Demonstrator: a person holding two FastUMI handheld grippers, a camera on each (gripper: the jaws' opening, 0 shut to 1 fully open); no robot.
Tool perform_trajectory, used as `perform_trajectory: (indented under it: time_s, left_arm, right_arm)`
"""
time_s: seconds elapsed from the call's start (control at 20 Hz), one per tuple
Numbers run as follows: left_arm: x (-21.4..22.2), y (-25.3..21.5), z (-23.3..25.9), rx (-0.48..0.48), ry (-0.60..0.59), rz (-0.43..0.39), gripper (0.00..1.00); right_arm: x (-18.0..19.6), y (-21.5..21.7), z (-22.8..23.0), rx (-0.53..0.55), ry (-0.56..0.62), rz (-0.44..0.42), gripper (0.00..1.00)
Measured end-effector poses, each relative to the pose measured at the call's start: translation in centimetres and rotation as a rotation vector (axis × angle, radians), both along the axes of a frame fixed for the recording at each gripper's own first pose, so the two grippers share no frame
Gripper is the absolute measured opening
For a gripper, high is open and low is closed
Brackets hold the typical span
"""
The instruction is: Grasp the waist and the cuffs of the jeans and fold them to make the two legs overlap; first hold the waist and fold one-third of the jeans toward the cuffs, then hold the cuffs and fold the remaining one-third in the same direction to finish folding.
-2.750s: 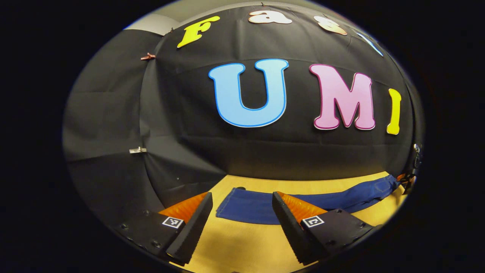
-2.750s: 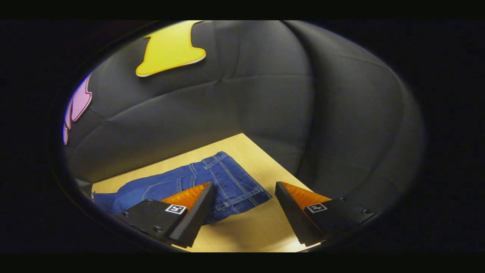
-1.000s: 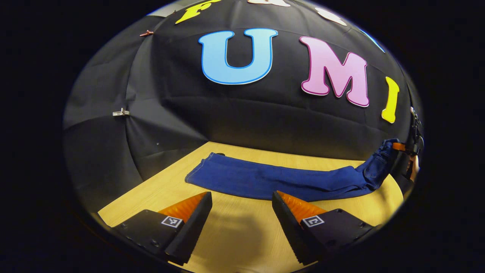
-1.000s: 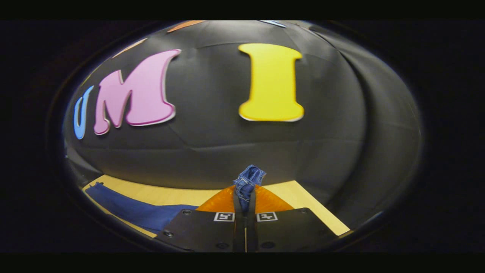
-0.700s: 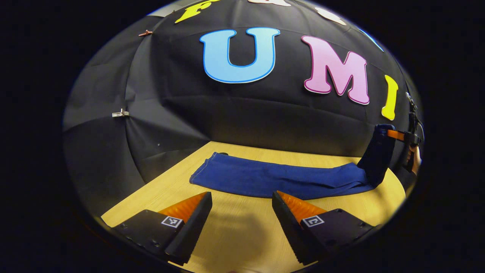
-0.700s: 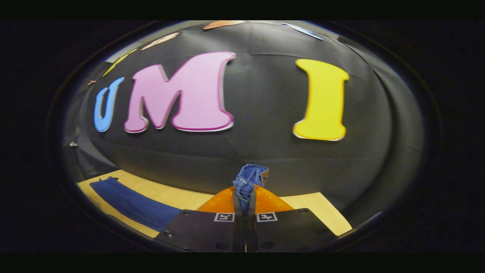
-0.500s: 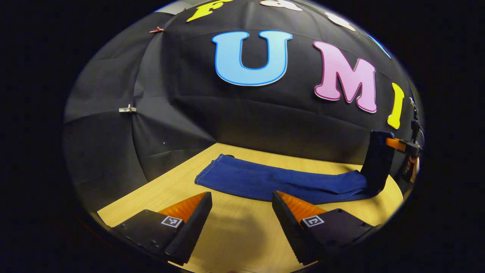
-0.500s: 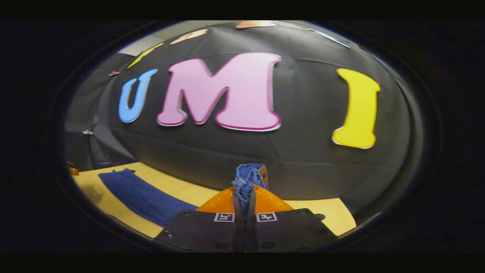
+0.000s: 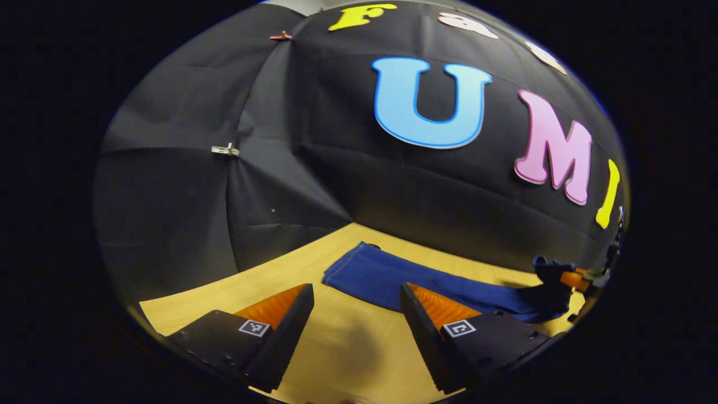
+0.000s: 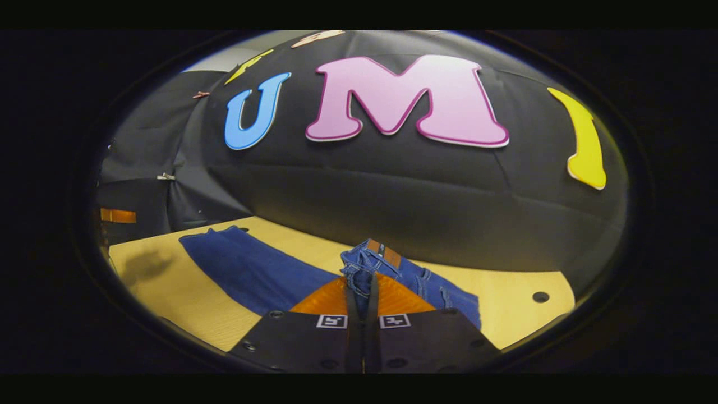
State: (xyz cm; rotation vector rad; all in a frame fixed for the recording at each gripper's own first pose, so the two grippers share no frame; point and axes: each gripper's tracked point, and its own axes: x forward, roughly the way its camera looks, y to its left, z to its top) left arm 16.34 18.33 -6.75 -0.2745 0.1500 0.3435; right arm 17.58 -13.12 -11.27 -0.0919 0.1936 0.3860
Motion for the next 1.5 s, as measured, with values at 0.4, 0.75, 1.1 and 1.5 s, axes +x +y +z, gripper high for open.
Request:
perform_trajectory:
  time_s: [0.4,0.75,1.1,1.5]
  left_arm:
    - [4.5,4.6,0.2,0.091,0.035,0.0,0.97]
    - [8.9,4.8,1.8,0.102,0.014,-0.101,0.96]
    - [15.3,7.5,-6.7,-0.03,0.232,-0.205,0.96]
    - [18.9,7.9,-13.8,0.059,0.465,-0.293,0.96]
  right_arm:
    - [-2.7,4.3,-5.7,-0.065,0.105,0.08,0.23]
    - [-5.7,2.3,-4.8,-0.057,0.113,0.009,0.98]
    - [-8.0,-1.8,-1.9,-0.057,0.088,-0.064,0.97]
    - [-8.8,-5.9,-2.1,-0.053,0.119,-0.151,0.97]
